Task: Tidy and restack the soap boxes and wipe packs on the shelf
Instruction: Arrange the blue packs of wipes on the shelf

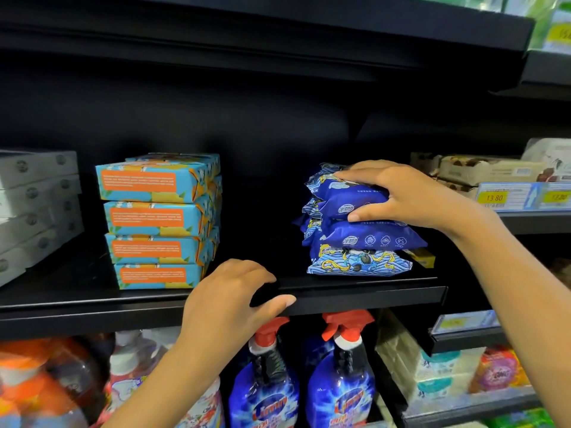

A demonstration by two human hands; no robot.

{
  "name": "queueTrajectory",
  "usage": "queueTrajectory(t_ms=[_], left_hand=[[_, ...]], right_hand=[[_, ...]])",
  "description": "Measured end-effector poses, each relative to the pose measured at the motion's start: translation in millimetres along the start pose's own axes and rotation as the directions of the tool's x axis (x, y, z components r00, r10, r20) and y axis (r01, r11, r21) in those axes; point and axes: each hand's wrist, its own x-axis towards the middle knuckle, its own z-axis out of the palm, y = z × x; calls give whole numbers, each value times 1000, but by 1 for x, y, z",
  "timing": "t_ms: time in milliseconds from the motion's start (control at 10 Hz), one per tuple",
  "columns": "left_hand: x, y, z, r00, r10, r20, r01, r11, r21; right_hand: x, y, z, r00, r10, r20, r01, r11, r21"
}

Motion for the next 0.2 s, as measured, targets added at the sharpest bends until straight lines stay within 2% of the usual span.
queueTrajectory(t_ms=[200], left_hand=[[-2, -1, 2, 1000, 17, -24, -18, 1000, -18]], right_hand=[[-9, -8, 3, 995, 17, -103, -16, 1000, 10]])
